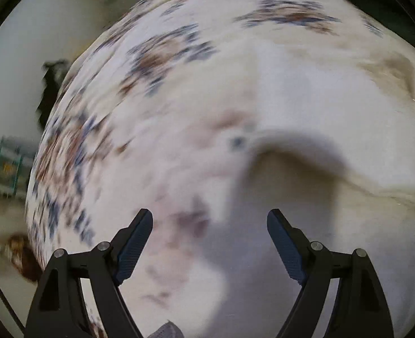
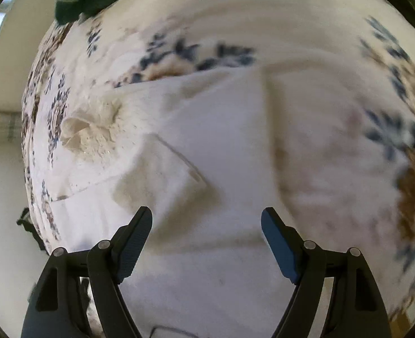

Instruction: Fold small clothes

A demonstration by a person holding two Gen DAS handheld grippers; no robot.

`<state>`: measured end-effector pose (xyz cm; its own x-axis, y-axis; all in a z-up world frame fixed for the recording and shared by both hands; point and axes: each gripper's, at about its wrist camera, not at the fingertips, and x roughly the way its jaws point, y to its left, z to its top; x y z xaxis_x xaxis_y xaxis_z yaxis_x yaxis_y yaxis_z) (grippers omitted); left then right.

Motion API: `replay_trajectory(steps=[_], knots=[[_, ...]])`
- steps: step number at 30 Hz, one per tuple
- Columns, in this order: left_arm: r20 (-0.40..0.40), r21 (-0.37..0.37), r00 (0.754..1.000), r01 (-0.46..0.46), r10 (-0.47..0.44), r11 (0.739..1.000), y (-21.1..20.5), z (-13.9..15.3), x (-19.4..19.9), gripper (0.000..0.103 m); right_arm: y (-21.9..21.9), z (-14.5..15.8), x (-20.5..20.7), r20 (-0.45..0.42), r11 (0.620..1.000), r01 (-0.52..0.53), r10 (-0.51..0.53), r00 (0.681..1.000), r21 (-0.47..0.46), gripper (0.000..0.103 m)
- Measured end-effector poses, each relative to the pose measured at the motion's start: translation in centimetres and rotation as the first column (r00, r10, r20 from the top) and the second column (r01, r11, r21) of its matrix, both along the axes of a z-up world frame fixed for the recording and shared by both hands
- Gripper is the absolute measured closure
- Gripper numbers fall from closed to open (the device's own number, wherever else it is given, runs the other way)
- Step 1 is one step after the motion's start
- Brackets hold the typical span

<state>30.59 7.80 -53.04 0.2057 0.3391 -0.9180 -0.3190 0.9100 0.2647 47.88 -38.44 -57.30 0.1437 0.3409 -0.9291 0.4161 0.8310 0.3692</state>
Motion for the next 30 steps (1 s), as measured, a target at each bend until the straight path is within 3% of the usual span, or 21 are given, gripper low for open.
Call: replay_trajectory(steps=[2,3,4,5,6,10,13,16,21,23,25,27,30], knots=[[0.013,-0.008,0.999,-0.045,0.045,0.999,1.3,0.1,-0.4,0.02,2.0,-2.1,2.3,-0.018,0.999,-0.04,0.04,0.999,0.007,0.022],[0.024,-0.01,0.997,-0.07,0.07,0.997,1.7,0.3,-0.3,0.02,3.5,-3.5,3.9,-0.023,0.998,-0.055,0.056,0.998,0.021,0.033],[0.033,-0.015,0.996,-0.086,0.087,0.996,1.9,0.4,0.0,0.02,4.3,-3.9,4.5,-0.025,0.997,-0.076,0.076,0.997,0.027,0.046],[0.045,-0.026,0.994,-0.1,0.101,0.995,2.1,0.6,0.3,0.02,5.3,-4.3,5.1,-0.032,0.995,-0.101,0.101,0.994,0.007,0.083],[0.062,-0.047,0.991,-0.118,0.121,0.992,2.5,0.9,0.8,0.02,6.5,-3.9,5.7,-0.007,0.991,-0.125,0.125,0.992,-0.05,0.091],[0.13,-0.149,0.981,-0.125,0.145,0.981,3.1,2.3,3.4,0.02,6.3,0.3,4.4,0.093,0.972,-0.107,0.128,0.987,-0.209,0.092],[0.172,-0.183,0.977,-0.095,0.127,0.979,3.4,2.8,6.5,0.011,3.7,1.3,3.3,0.077,0.966,-0.04,0.062,0.995,-0.255,0.092],[0.192,-0.19,0.977,-0.057,0.094,0.98,3.2,2.5,9.8,0.011,1.6,0.4,2.9,0.051,0.949,-0.022,0.04,0.998,-0.315,0.092],[0.152,-0.163,0.988,0.037,-0.012,0.986,1.9,0.2,14.8,0.011,-0.4,-1.6,2.2,-0.024,0.976,-0.044,0.04,0.999,-0.213,0.088],[0.135,-0.167,0.99,0.07,-0.047,0.984,1.5,-0.6,16.0,0.011,-1.7,-0.8,1.9,0.015,0.984,0.021,-0.019,1.0,-0.178,0.078],[0.138,-0.164,0.987,0.101,-0.079,0.981,1.2,-0.9,16.9,0.011,-3.1,0.2,1.8,0.071,0.988,0.089,-0.081,0.994,-0.122,0.073],[0.136,-0.161,0.986,0.123,-0.101,0.979,1.1,-1.1,17.6,0.011,-3.8,0.8,2.0,0.099,0.989,0.126,-0.118,0.988,-0.078,0.057],[0.128,-0.198,0.985,0.137,-0.113,0.971,1.4,-1.7,18.3,0.011,-3.1,-0.1,3.7,0.072,0.996,0.064,-0.06,0.996,-0.065,0.057]])
